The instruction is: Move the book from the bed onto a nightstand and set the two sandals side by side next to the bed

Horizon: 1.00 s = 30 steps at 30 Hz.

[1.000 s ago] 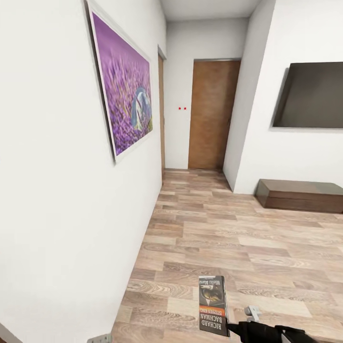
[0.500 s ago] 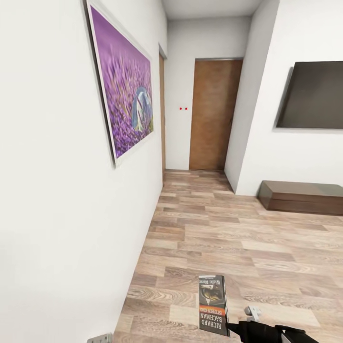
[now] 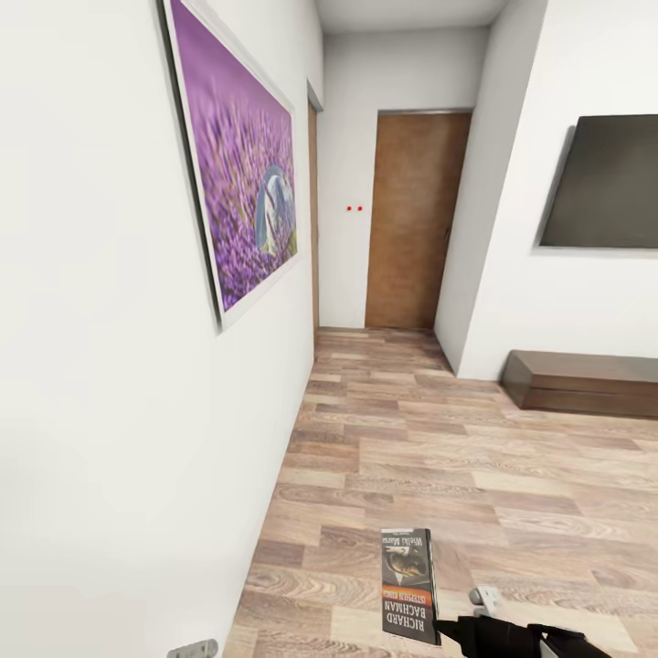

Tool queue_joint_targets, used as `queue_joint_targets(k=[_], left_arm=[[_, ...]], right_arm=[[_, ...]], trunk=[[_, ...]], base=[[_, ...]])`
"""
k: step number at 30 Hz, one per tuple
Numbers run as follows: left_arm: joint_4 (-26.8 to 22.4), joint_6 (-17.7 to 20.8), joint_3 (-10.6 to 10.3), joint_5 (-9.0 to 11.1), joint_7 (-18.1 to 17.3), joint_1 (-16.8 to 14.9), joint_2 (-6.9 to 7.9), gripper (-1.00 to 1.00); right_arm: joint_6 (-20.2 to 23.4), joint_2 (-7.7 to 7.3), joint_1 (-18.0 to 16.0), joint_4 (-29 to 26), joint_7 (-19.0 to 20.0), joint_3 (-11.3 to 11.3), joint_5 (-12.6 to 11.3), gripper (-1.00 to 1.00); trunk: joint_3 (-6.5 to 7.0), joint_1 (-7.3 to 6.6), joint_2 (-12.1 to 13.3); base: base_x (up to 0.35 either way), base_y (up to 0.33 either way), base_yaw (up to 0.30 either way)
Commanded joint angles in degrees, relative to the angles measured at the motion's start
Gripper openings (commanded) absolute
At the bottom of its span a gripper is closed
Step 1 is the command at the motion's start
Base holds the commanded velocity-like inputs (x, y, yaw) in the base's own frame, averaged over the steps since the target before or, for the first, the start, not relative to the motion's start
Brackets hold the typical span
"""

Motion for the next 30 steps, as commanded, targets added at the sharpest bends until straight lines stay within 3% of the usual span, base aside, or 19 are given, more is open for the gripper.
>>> queue_joint_targets(k=[1, 7, 18, 25, 30], left_arm=[[0.1, -0.2, -0.3, 0.6, -0.3, -0.1, 0.02, 1.0], [0.1, -0.2, -0.3, 0.6, -0.3, -0.1, 0.02, 1.0], [0.1, -0.2, -0.3, 0.5, -0.3, -0.1, 0.02, 1.0], [0.1, -0.2, -0.3, 0.5, -0.3, -0.1, 0.02, 1.0], [0.1, -0.2, -0.3, 0.6, -0.3, -0.1, 0.02, 1.0]], right_arm=[[0.6, -0.03, 0.0, -0.1, 0.2, 0.2, -0.7, -1.0], [0.6, -0.02, 0.0, -0.1, 0.2, 0.2, -0.7, -1.0], [0.6, -0.02, 0.0, -0.1, 0.2, 0.2, -0.7, -1.0], [0.6, -0.02, 0.0, -0.1, 0.2, 0.2, -0.7, -1.0], [0.6, -0.02, 0.0, -0.1, 0.2, 0.2, -0.7, -1.0]], trunk=[[-0.13, 0.06, -0.1], [-0.13, 0.06, -0.1], [-0.07, 0.06, -0.1], [-0.06, 0.06, -0.1], [-0.06, 0.06, -0.1]], base=[[0.305, 0.021, 0.0], [0.259, 0.007, -0.001], [0.024, 0.0, -0.163], [0.002, 0.0, -0.024], [0.217, 0.0, -0.002]])
